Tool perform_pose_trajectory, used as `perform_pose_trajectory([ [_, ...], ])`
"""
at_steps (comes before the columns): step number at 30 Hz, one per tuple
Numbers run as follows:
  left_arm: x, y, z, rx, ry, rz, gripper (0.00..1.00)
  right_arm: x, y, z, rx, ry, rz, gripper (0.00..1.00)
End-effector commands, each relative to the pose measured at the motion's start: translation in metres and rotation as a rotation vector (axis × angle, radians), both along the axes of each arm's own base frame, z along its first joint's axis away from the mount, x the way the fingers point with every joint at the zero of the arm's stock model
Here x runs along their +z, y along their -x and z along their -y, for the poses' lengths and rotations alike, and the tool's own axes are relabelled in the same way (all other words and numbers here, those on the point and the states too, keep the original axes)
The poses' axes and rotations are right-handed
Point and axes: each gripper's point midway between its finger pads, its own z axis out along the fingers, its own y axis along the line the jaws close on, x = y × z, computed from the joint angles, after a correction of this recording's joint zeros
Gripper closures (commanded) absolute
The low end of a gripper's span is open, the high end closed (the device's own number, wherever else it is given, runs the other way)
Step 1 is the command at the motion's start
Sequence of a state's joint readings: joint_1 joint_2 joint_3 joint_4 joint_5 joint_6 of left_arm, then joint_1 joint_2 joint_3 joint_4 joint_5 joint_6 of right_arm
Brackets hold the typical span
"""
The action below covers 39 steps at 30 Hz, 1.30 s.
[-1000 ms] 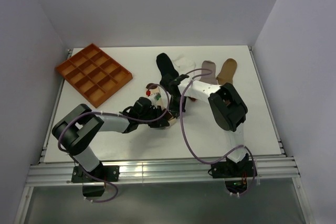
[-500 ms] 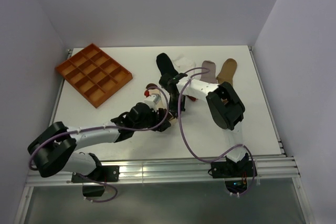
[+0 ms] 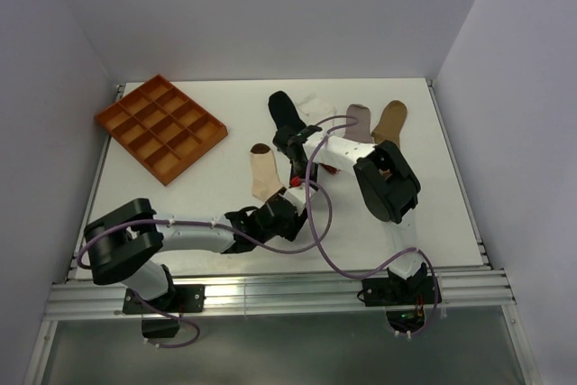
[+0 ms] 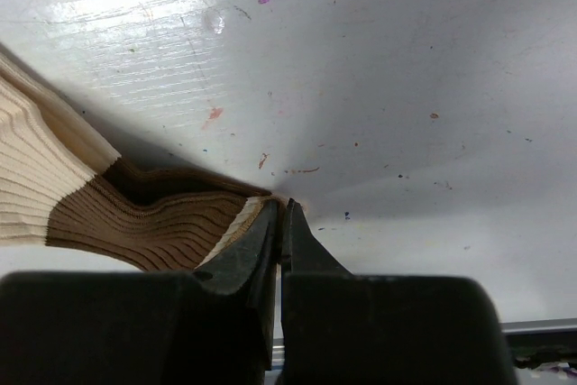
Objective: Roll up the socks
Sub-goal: Roll the sock at the center of the board.
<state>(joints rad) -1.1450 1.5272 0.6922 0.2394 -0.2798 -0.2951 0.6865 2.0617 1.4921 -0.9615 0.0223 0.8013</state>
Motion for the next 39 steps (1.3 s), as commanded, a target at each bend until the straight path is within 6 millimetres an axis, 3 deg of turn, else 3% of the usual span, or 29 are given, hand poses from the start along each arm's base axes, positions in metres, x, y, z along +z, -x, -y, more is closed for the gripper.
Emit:
perform_pose_trajectory([
  [1, 0.006, -0.02, -0.002, 0.035, -0.113, 0.148, 0.45, -0.038, 0.014, 0.01, 0.017, 0.064, -0.067, 1.0],
  [14, -0.023, -0.026, -0.009, 0.078, -0.241, 0.147, 0.48, -0.037, 0.013, 0.006, 0.026, 0.046, -0.065, 1.0],
  [23, -0.046, -0.02, -0.03, 0.144, -0.317, 0.076, 0.54, -0.036, 0.013, 0.004, 0.027, 0.029, -0.063, 1.0],
  [28, -0.062, -0.012, -0.035, 0.151, -0.338, 0.023, 0.69, -0.031, 0.011, 0.002, 0.029, 0.01, -0.04, 1.0],
  [31, -0.067, -0.008, -0.035, 0.142, -0.339, -0.002, 0.88, -0.019, 0.004, -0.003, 0.017, -0.032, 0.011, 1.0],
  [32, -0.066, -0.007, -0.034, 0.142, -0.335, -0.004, 0.99, -0.019, 0.002, -0.004, 0.011, -0.046, 0.031, 1.0],
  [35, -0.062, -0.005, -0.029, 0.127, -0.31, -0.02, 1.0, 0.002, -0.009, -0.01, -0.017, -0.121, 0.118, 0.96],
  [37, -0.06, -0.003, -0.026, 0.11, -0.289, -0.037, 1.0, 0.022, -0.019, -0.014, -0.035, -0.178, 0.196, 0.86],
  [39, -0.057, 0.002, -0.02, 0.085, -0.257, -0.071, 1.0, 0.028, -0.021, -0.01, -0.046, -0.194, 0.234, 0.77],
])
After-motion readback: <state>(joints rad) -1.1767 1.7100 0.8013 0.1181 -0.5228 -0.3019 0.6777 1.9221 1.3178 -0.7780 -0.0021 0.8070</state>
